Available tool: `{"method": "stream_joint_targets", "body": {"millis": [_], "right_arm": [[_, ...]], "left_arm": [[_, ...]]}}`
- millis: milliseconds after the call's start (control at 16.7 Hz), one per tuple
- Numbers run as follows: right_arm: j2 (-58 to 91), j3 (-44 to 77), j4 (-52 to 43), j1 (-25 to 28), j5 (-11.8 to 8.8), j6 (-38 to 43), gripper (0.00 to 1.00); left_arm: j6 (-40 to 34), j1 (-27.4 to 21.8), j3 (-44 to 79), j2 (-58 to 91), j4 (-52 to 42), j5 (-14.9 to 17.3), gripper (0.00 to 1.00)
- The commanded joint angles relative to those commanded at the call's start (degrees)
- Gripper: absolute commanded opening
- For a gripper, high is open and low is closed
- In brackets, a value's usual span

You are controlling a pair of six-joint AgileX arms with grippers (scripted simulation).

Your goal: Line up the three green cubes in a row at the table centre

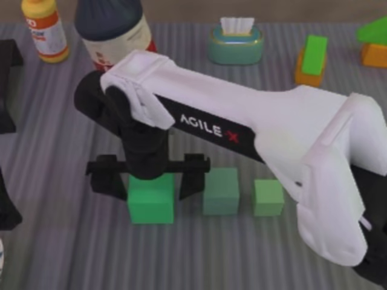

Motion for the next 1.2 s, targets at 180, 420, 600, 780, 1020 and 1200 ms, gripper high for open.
{"method": "stream_joint_targets", "body": {"millis": [180,420,600,780,1020,1200], "right_arm": [[0.0,0.0,0.0,0.0,0.0,0.0,1.0],[0.39,0.9,-0.84,-0.12,0.02,0.06,1.0],[2.25,6.81,-5.56,-0.08,0.07,0.39,1.0],[4.8,17.3,-12.6,0.04,0.05,0.51,1.0],[7.47,28.99,-21.17,0.34,0.07,0.19,1.0],[8.01,31.64,-23.52,0.37,0.11,0.02,1.0]], "left_arm": [[0.0,0.0,0.0,0.0,0.0,0.0,1.0],[0.0,0.0,0.0,0.0,0.0,0.0,1.0],[0.0,0.0,0.0,0.0,0.0,0.0,1.0],[0.0,0.0,0.0,0.0,0.0,0.0,1.0],[0.0,0.0,0.0,0.0,0.0,0.0,1.0],[0.0,0.0,0.0,0.0,0.0,0.0,1.0]]}}
